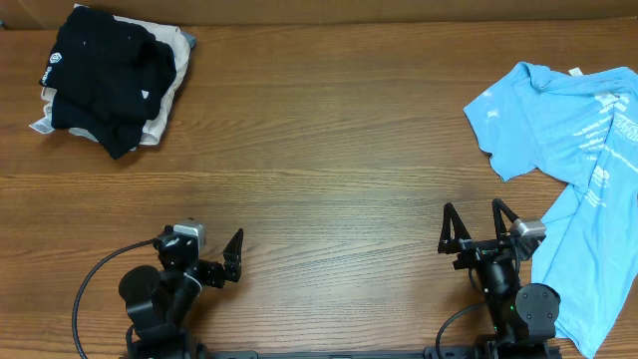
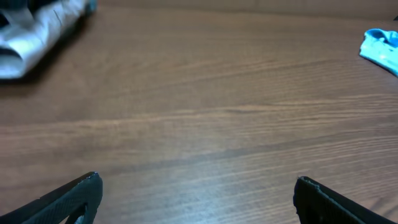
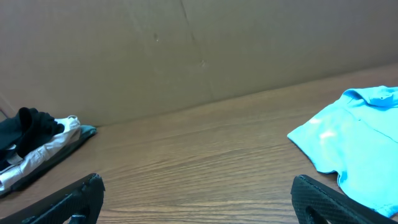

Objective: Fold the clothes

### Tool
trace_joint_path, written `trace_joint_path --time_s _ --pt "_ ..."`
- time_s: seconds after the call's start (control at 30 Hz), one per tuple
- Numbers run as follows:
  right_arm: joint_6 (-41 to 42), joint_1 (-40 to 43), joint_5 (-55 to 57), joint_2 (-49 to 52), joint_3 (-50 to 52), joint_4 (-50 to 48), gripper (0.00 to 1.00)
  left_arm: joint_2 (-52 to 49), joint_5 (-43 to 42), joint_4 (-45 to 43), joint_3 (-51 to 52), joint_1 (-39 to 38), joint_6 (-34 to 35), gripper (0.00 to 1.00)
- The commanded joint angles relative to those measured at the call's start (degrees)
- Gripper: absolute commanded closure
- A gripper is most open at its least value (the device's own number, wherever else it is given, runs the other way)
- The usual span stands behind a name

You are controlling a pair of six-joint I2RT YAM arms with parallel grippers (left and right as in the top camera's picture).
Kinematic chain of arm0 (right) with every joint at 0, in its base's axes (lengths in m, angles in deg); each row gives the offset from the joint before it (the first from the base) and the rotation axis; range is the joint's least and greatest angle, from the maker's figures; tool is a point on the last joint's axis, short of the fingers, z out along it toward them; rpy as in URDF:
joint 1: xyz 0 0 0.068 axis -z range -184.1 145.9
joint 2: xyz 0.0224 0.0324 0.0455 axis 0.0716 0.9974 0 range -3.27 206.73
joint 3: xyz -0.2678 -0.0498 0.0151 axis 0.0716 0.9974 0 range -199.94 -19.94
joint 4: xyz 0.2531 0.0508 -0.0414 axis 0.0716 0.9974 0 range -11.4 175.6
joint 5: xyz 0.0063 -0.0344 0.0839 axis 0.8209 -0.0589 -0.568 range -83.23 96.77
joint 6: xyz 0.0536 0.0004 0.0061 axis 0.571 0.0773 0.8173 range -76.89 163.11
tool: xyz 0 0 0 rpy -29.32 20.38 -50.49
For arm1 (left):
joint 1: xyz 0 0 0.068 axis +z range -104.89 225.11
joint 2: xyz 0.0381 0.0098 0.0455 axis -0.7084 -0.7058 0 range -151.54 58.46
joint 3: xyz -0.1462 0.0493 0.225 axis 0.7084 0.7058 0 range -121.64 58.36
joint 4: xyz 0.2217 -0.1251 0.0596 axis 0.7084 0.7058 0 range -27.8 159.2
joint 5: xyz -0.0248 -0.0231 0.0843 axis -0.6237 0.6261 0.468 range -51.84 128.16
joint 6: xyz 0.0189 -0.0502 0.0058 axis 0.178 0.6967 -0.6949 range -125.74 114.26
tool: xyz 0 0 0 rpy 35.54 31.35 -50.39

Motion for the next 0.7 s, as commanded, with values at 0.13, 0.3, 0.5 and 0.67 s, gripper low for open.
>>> trace_joint_path --time_s 0.13,0.3,0.5,0.67 --pt "0.0 -0.4 0.6 -0.6 0.6 -0.3 0.00 4.1 7.5 -4.6 2.0 -7.6 -5.4 0.00" --pt "0.0 -0.4 0.6 -0.6 0.6 -0.3 0.00 5.9 13.8 -5.7 2.6 -12.5 -5.4 0.00" --pt "0.0 -0.4 0.6 -0.6 0.6 -0.3 0.00 8.6 16.7 -6.4 3.1 -12.5 -5.4 0.00" --pt "0.0 -0.4 0.6 -0.6 0.6 -0.3 0.00 13.9 17.1 -6.3 3.1 -12.5 -5.3 0.00"
